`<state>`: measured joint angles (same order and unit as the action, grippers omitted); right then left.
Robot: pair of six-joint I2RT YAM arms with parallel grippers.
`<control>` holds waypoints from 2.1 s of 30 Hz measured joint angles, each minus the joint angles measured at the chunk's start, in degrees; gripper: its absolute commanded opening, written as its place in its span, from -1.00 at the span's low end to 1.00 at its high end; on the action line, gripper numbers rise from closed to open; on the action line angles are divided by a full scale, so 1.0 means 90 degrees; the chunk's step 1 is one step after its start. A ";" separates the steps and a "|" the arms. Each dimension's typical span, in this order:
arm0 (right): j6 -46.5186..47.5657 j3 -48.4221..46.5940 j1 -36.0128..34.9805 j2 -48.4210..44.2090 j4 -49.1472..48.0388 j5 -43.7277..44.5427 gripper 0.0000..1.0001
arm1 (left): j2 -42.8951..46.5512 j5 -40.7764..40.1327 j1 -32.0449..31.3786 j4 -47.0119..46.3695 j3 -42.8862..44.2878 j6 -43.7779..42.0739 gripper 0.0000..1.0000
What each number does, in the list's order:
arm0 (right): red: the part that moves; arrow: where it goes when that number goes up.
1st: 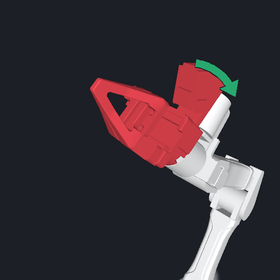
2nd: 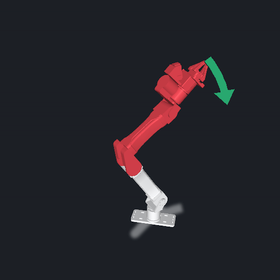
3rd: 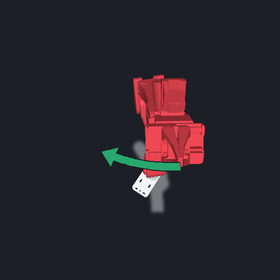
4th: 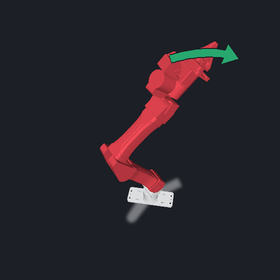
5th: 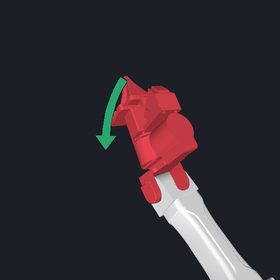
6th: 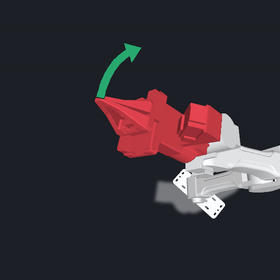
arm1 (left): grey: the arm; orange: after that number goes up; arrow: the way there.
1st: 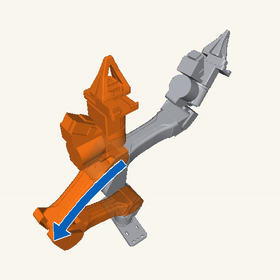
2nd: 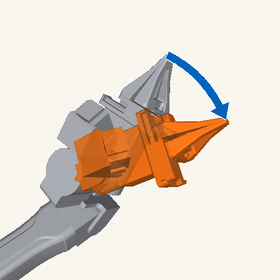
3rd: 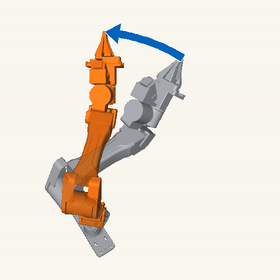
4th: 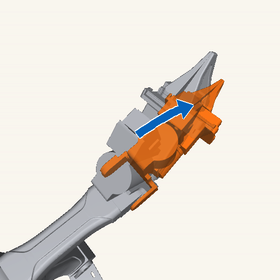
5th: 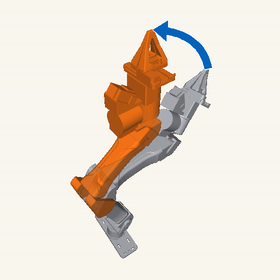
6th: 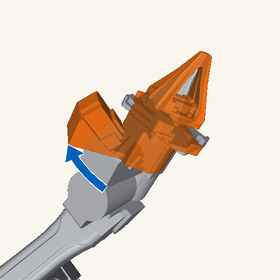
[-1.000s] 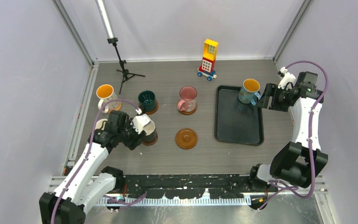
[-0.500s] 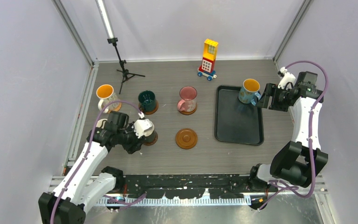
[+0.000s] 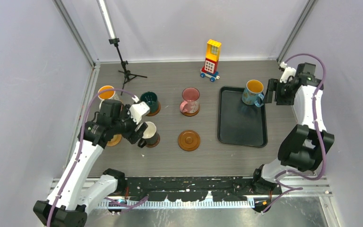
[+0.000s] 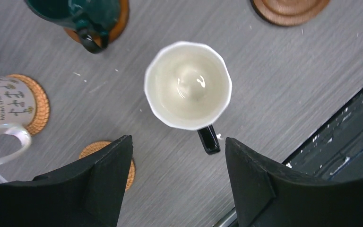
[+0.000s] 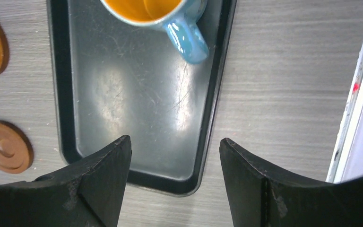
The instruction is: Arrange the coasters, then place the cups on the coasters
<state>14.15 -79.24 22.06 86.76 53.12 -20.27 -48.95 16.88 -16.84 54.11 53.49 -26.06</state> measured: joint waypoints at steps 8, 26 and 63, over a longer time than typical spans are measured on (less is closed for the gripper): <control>0.0391 -0.0741 -0.0663 0.1314 -0.0056 0.0532 0.40 | -0.0471 -0.0262 0.0000 -0.0282 0.0612 0.0736 0.48; 0.0748 -0.1319 -0.1372 0.2504 -0.0301 0.1241 0.20 | -0.0488 -0.0498 0.0000 -0.0415 0.0792 0.1073 0.51; -0.3376 0.1552 -0.3546 -0.1707 -0.1158 0.1479 -0.99 | -0.0872 -0.0984 0.0000 -0.1256 0.1115 0.2144 0.51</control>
<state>-16.23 -65.28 -9.85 71.40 42.70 -6.96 -56.80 8.03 -16.84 42.81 63.53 -6.76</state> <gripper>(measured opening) 0.280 0.757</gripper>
